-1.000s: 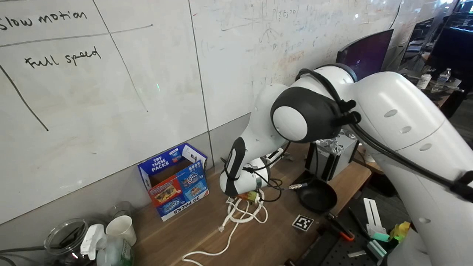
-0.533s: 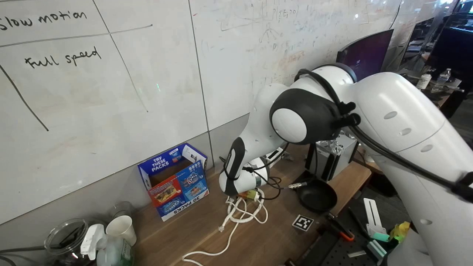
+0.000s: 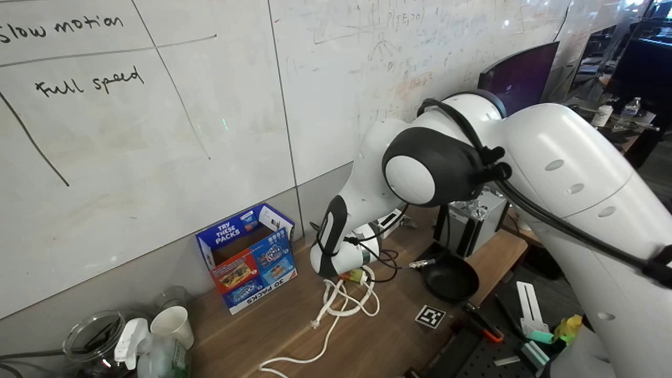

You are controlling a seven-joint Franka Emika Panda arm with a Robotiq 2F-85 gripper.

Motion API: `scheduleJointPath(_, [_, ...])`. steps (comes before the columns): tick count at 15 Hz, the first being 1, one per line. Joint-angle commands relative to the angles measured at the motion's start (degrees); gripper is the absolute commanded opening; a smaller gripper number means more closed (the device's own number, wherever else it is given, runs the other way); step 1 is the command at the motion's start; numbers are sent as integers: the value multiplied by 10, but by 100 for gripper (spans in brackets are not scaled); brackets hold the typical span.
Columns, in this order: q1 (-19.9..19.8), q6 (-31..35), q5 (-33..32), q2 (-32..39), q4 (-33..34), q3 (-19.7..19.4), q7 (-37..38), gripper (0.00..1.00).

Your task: Put the strings in the blue box

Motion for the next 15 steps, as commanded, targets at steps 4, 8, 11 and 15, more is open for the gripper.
scheduleJointPath(4, [-2,-7,-39,-25,-5,-26,-6,14])
scheduleJointPath(8, [-13,-18,-64,-66,-8,-35,-28,14])
scheduleJointPath(11, [-34,-34,-77,-96,5,-19,-59,14])
scheduleJointPath(15, [-24,-48,-92,-168,-9,-15,-87,13])
